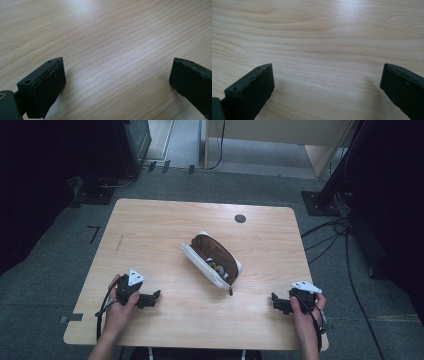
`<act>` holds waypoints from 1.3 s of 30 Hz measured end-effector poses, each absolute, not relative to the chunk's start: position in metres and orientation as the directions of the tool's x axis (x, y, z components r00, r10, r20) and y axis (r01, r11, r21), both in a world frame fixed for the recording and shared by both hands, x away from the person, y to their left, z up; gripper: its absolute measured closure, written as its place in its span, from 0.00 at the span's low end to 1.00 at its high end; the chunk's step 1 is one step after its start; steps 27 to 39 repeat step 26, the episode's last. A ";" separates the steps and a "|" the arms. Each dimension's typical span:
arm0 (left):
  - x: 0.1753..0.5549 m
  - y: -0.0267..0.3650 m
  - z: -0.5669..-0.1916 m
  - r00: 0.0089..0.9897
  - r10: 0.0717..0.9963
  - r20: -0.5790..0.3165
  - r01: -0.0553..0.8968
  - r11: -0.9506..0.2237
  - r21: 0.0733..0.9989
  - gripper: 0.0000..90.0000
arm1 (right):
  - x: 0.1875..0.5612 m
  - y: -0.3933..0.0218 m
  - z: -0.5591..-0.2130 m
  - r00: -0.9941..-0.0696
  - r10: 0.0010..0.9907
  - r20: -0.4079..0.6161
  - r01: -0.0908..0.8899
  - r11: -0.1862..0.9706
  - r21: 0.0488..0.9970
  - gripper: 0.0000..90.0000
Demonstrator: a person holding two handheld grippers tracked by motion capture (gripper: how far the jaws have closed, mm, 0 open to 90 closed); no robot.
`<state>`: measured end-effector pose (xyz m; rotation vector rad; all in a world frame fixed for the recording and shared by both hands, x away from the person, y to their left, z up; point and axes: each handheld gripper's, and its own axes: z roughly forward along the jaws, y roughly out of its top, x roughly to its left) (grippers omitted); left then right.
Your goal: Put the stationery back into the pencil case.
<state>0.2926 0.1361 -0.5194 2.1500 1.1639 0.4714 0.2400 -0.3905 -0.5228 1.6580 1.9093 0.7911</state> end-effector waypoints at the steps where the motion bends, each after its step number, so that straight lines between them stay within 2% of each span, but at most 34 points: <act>1: 0.293 0.136 -0.519 0.543 0.839 0.010 0.610 -0.403 0.683 0.01 | 0.239 -0.391 -0.524 -0.145 0.989 0.009 0.710 0.098 0.698 0.00; 7: 0.293 0.136 -0.519 0.543 0.839 0.010 0.610 -0.403 0.682 0.01 | 0.235 -0.394 -0.526 -0.140 0.990 0.027 0.700 0.079 0.710 0.00; 11: 0.293 0.136 -0.519 0.544 0.839 0.011 0.609 -0.404 0.682 0.01 | 0.232 -0.393 -0.526 -0.197 0.980 0.025 0.695 0.121 0.709 0.00; 39: 0.293 0.136 -0.519 0.543 0.840 0.010 0.610 -0.402 0.683 0.01 | 0.232 -0.391 -0.527 -0.202 0.979 0.025 0.692 0.125 0.711 0.00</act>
